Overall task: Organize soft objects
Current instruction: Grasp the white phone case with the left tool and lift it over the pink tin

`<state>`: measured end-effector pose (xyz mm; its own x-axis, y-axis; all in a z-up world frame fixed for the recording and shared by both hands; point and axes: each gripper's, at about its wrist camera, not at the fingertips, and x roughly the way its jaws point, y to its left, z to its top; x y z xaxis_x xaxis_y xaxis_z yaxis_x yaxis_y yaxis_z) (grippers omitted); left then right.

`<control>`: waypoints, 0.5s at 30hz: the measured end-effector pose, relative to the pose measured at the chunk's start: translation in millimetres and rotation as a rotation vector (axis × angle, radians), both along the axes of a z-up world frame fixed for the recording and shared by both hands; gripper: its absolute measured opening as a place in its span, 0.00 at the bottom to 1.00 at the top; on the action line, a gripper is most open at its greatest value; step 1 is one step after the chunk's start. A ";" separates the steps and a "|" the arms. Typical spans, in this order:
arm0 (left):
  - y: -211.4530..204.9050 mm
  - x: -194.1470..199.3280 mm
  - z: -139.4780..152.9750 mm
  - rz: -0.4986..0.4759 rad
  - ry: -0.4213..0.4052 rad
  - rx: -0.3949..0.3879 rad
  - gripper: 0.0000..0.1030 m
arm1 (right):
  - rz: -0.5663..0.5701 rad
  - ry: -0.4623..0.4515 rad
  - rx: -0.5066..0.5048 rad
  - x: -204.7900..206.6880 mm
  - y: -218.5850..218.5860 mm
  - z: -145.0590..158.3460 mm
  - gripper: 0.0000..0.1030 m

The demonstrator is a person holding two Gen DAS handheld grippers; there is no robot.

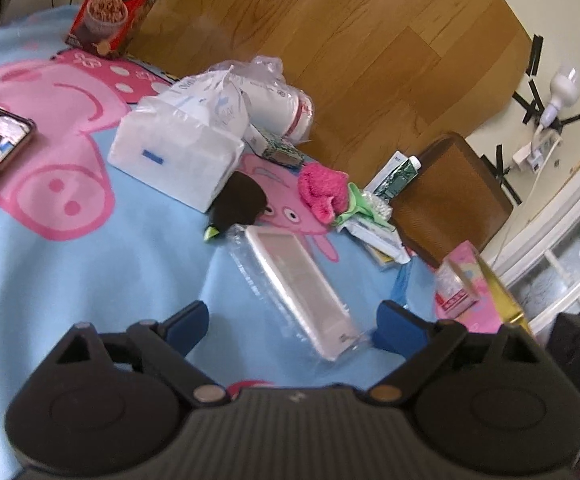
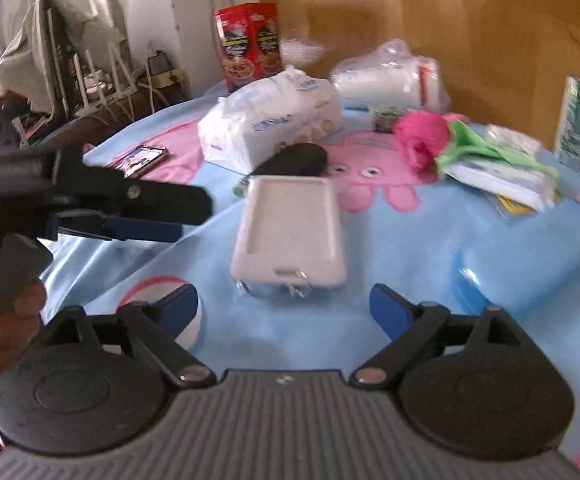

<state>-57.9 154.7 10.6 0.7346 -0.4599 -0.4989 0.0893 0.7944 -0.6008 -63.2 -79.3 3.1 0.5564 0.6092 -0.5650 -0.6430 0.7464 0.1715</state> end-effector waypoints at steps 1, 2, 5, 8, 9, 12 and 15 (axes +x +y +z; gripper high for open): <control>-2.0 3.8 0.4 -0.004 0.005 -0.006 0.91 | -0.001 -0.012 -0.017 3.0 5.7 -2.3 0.93; -4.8 8.5 0.3 -0.009 0.011 -0.005 0.91 | -0.003 -0.025 -0.035 6.8 10.7 -5.3 0.94; -18.8 22.3 -5.8 -0.028 0.046 0.008 0.77 | 0.009 -0.088 -0.064 9.6 21.6 -9.5 0.95; -35.8 23.3 -6.8 -0.049 0.044 0.037 0.63 | 0.026 -0.119 -0.088 1.9 22.8 -7.2 0.69; -41.6 20.8 -6.4 -0.063 0.044 0.043 0.63 | 0.026 -0.114 -0.089 -1.1 20.2 -5.8 0.68; -57.1 9.2 -5.4 -0.109 0.040 0.027 0.63 | -0.005 -0.109 -0.082 -18.9 1.3 -4.2 0.68; -81.0 0.4 4.3 -0.165 0.017 0.023 0.63 | -0.057 -0.140 -0.068 -41.7 -17.1 -1.7 0.68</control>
<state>-57.6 73.7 14.9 0.6416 -0.5621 -0.5219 0.2099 0.7831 -0.5854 -104.9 -96.4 1.4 0.6657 0.5373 -0.5179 -0.6130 0.7894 0.0310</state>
